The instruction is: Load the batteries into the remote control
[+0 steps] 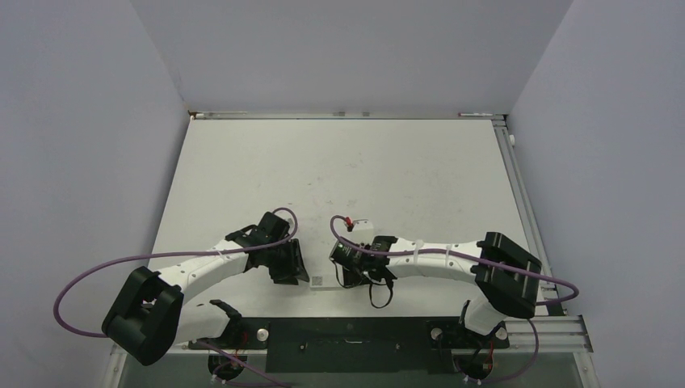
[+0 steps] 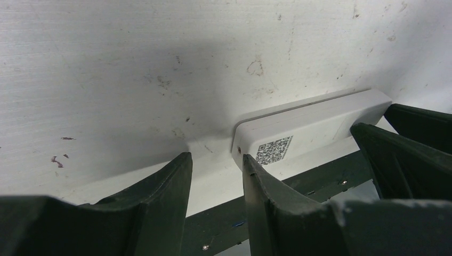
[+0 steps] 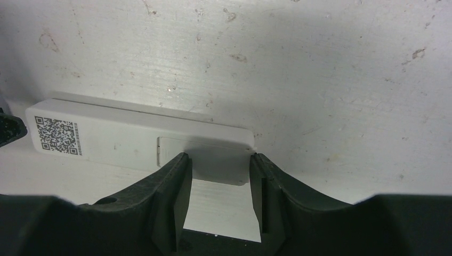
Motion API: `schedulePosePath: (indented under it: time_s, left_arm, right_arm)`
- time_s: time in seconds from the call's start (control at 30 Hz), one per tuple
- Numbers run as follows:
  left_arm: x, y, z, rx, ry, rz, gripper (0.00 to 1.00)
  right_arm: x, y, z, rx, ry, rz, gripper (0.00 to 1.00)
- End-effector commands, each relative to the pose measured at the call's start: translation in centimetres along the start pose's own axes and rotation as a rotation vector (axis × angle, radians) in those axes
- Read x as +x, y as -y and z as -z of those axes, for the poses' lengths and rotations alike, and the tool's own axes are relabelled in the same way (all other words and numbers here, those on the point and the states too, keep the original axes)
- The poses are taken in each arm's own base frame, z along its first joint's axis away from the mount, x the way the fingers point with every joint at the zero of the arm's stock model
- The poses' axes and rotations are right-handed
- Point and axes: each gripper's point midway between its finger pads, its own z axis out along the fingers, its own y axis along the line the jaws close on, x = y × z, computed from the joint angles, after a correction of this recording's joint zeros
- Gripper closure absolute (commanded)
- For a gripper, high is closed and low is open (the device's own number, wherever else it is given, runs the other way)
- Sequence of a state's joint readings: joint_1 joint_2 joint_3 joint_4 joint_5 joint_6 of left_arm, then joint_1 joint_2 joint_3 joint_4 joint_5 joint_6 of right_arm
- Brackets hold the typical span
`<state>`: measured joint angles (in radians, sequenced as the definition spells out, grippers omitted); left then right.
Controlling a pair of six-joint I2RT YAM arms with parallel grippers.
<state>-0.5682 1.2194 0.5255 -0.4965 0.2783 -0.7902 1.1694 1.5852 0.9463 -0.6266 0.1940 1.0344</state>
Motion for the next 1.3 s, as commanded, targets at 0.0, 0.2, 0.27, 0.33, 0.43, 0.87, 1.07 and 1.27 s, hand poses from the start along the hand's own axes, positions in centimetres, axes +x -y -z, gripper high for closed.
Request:
schedulePosePath:
  time_s: [0.0,0.2,0.27,0.33,0.43,0.87,1.07,1.27]
  left_arm:
    - [-0.4,1.5,0.3,0.073,0.017,-0.015,0.63]
    - [0.1,1.9,0.1,0.087,0.003,-0.023,0.64]
    - [0.4,2.1,0.0,0.095,-0.002,-0.022,0.64]
    - [0.6,2.3,0.0,0.099,-0.004,-0.022,0.64]
    - [0.4,2.3,0.1,0.090,0.005,-0.024,0.64]
    - [-1.2,2.8,3.2,0.065,0.103,-0.027,0.64]
    - [-1.6,3.0,5.5,0.110,0.201,0.039,0.58]
    - [-1.8,3.0,7.3,0.171,0.289,0.126,0.52]
  right_arm:
    - [1.4,-2.1,-0.7,-0.042,-0.036,0.001,0.58]
    - [2.1,-3.1,-0.6,-0.067,-0.042,-0.001,0.59]
    - [2.1,-3.3,-0.6,-0.072,-0.041,-0.001,0.59]
    - [2.1,-3.3,-0.5,-0.070,-0.039,0.001,0.59]
    - [1.9,-2.9,-0.3,-0.054,-0.030,0.008,0.59]
    - [-2.9,-1.3,4.5,-0.070,0.107,0.284,0.36]
    - [-2.9,-3.4,5.0,-0.231,0.091,0.569,0.28]
    - [-2.0,-3.8,2.5,-0.288,0.025,0.752,0.26]
